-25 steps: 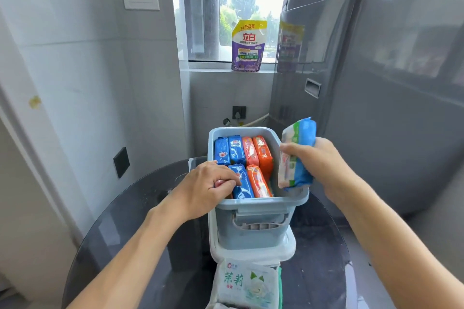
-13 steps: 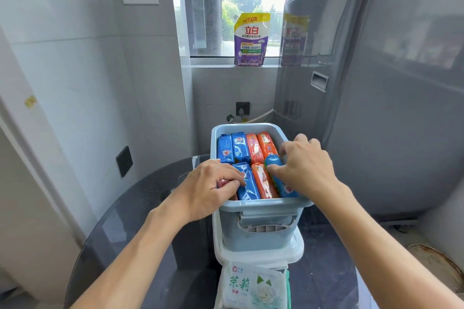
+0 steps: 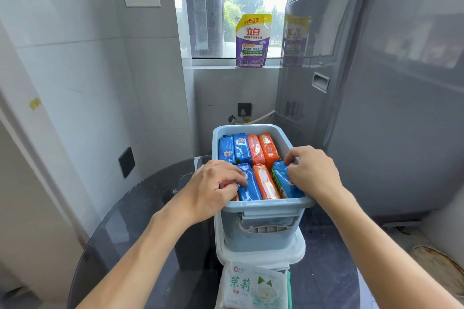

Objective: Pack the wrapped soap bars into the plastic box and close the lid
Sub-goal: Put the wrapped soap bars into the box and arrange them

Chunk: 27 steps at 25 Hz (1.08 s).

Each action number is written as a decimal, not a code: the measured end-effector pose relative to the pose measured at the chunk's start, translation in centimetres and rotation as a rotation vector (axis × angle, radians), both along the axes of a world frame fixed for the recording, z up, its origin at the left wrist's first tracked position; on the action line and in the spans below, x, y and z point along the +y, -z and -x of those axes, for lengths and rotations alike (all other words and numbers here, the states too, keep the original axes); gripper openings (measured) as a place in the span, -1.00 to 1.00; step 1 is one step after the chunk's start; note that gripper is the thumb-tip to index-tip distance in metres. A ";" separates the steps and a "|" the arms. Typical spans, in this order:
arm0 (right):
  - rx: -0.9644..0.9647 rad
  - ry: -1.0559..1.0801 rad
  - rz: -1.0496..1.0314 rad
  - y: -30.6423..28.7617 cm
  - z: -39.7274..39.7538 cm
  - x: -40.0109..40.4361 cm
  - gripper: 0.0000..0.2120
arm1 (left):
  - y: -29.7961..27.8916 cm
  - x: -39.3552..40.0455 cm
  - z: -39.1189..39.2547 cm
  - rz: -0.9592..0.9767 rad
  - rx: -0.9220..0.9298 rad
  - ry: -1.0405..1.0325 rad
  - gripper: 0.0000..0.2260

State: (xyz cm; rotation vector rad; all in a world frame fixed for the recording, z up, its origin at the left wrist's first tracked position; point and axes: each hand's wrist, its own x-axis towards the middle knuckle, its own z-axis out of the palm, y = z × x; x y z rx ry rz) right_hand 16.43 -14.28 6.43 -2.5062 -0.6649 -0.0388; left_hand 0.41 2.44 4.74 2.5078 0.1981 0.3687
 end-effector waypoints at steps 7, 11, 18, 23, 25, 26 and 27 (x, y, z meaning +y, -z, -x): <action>0.093 0.004 -0.063 0.4 3.8 -0.8 -0.68 | 0.1 0.2 -0.1 0.344 0.005 -0.409 -0.44; 0.087 -0.143 -0.029 0.5 7.0 -1.3 -0.71 | -1.1 1.3 0.9 0.513 -0.133 -0.640 -0.51; 0.345 -0.374 -0.348 0.5 6.1 -2.8 -0.70 | 0.8 -0.8 4.9 0.983 -0.019 -0.435 -0.53; 0.485 -0.438 -0.453 1.5 10.2 -0.7 -0.90 | -0.2 2.8 5.1 1.036 -0.105 -0.564 -0.85; 0.476 -0.436 -0.548 2.3 12.3 0.5 -0.86 | -0.8 4.2 5.7 1.141 -0.130 -0.634 -0.78; 0.456 -0.436 -0.566 2.4 13.1 1.0 -0.82 | -0.7 4.1 5.7 1.190 -0.188 -0.680 -0.76; 0.442 -0.440 -0.572 2.5 13.6 1.4 -0.79 | -0.4 3.2 5.6 1.237 -0.262 -0.704 -0.72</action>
